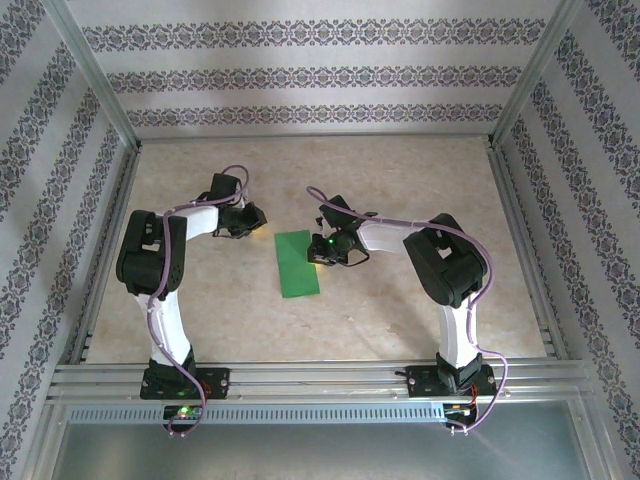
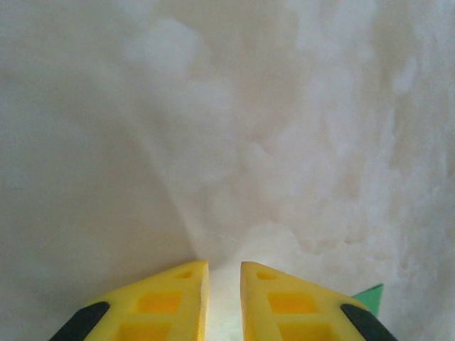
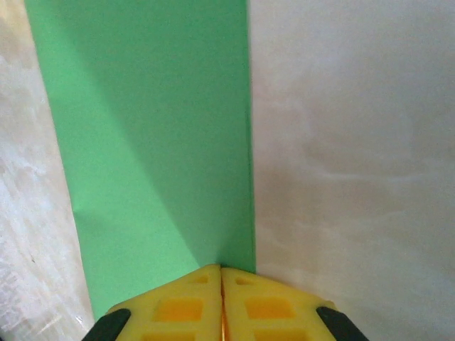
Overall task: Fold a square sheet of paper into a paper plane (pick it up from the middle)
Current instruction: Move the square sheet of paper to the center of the table.
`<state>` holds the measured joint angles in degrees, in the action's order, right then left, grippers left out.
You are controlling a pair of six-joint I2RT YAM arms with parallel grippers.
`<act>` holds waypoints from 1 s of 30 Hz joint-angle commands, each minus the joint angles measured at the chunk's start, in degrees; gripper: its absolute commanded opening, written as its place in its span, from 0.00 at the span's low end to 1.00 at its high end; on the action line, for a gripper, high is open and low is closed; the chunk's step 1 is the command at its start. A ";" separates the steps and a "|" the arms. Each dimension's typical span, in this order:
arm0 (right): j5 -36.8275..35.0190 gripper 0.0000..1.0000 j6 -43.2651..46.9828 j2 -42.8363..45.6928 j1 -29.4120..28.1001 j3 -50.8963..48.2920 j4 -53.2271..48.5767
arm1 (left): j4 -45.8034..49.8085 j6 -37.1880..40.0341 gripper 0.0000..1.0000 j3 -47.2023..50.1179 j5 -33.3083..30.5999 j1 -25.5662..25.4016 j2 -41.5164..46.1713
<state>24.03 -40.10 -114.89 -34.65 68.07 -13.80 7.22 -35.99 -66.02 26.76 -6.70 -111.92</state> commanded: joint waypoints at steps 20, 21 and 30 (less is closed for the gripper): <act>-2.16 0.13 15.53 -0.31 7.28 -1.69 -9.09 | -2.98 -9.42 0.19 4.23 7.43 -17.74 6.26; -0.87 0.13 17.11 -0.67 7.56 -1.39 -9.09 | -2.46 -9.07 0.19 3.69 7.13 -17.78 5.54; 1.33 0.16 16.07 1.97 8.50 0.53 -7.78 | -0.28 -8.75 0.17 1.61 5.83 -17.92 0.58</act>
<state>25.04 -23.99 -112.73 -26.74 68.51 -19.33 4.71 -45.10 -63.26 33.93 -24.53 -109.71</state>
